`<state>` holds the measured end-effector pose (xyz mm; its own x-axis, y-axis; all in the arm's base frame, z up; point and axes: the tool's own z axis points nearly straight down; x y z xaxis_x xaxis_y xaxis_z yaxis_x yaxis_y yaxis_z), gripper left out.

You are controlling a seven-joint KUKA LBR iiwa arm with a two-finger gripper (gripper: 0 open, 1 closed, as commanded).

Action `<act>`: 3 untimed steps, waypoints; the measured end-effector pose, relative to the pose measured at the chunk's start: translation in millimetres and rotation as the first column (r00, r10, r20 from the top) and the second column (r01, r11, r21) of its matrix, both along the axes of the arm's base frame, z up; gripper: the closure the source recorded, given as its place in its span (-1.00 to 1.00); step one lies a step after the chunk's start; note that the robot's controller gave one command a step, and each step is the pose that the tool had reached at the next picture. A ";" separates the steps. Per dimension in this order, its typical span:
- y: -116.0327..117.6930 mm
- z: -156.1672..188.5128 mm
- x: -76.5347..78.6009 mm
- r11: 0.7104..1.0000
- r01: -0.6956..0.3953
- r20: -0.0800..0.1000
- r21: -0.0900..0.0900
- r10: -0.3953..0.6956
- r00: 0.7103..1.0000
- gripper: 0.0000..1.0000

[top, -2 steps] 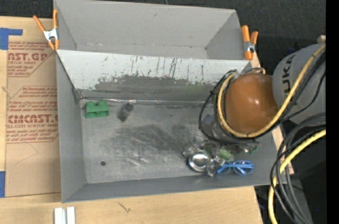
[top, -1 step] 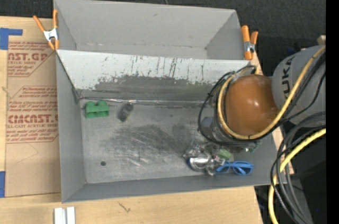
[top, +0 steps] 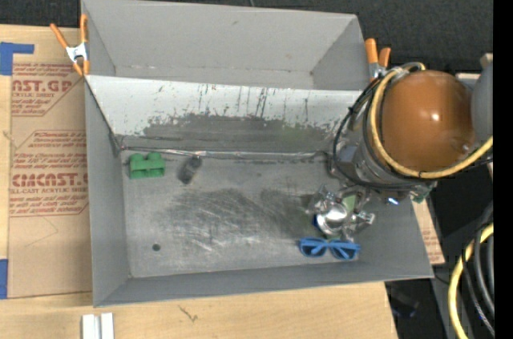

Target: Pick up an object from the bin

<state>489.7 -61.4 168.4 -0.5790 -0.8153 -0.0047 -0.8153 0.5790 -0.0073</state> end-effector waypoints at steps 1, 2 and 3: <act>-18.3 76.6 1.6 0.889 -0.459 -0.004 -0.001 0.459 0.889 1.00; -17.4 74.9 0.8 0.889 -0.459 -0.006 0.003 0.459 0.889 -1.00; 16.1 -65.4 18.1 0.899 -0.438 -0.009 0.004 0.438 0.899 -1.00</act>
Offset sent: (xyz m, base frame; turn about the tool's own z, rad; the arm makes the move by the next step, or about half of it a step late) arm 0.0004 -0.0188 0.0754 -0.4786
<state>507.8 -45.3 103.0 -0.1633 -0.9866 -0.0031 -0.9866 0.1633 0.0021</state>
